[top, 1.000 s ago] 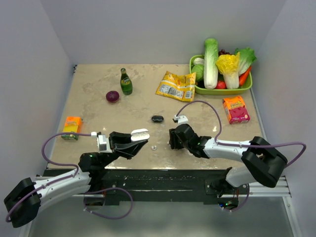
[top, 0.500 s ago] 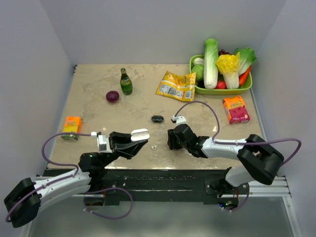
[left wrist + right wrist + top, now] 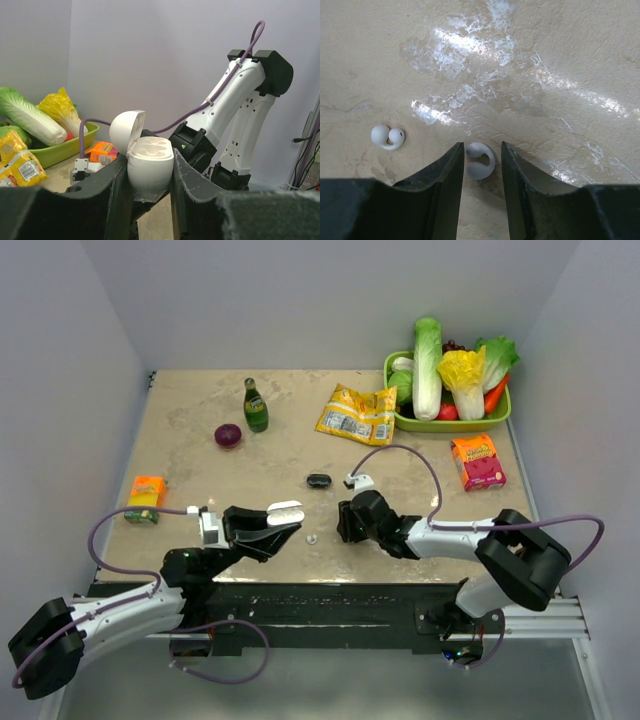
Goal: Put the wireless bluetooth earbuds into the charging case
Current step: Pick up the earbud from the center of the board.
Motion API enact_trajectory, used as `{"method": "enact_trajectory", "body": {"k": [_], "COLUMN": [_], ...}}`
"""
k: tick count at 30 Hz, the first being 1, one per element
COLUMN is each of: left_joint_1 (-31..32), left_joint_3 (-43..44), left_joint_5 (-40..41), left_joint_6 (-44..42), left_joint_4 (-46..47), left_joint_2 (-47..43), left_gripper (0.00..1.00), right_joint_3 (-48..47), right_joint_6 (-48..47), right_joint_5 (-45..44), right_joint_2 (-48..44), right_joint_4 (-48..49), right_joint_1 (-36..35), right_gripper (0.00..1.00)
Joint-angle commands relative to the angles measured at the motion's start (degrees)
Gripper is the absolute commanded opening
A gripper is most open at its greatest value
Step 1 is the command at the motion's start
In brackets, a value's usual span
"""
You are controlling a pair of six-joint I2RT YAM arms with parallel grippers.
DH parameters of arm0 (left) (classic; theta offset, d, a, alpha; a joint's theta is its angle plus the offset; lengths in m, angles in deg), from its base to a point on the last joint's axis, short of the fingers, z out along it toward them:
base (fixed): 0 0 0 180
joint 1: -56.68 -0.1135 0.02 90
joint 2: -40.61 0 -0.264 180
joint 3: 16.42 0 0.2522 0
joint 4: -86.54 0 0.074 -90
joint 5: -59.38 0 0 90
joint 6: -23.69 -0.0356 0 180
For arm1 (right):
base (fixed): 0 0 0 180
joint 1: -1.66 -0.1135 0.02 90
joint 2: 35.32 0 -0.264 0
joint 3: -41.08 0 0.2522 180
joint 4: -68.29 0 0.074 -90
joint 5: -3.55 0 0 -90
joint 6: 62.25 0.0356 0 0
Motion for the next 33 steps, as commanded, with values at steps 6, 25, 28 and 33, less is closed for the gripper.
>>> {"method": "enact_trajectory", "body": {"k": [6,25,28,33], "left_joint_1": [-0.3,-0.3,-0.3,-0.3], "left_joint_3": [-15.0,-14.9,-14.8,-14.5], "left_joint_5": [-0.6,-0.7,-0.8,-0.9], "left_joint_6": [1.2,1.3,1.1,1.0], "left_joint_4": [7.4,7.8,7.6,7.7], "left_joint_2": [1.6,1.7,1.8,2.4], "left_gripper": [0.00,0.00,0.00,0.00], "right_joint_3": [0.7,-0.5,-0.6,-1.0], "right_joint_6": [0.6,1.3,1.0,0.5], "right_joint_5": [2.1,-2.4,-2.1,-1.0], "right_joint_2": [0.4,-6.0,-5.9,-5.1], "right_joint_4": [-0.4,-7.0,-6.9,-6.9], "right_joint_1": [-0.6,1.8,1.8,1.8], "right_gripper": [0.43,0.50,0.49,0.49]}}
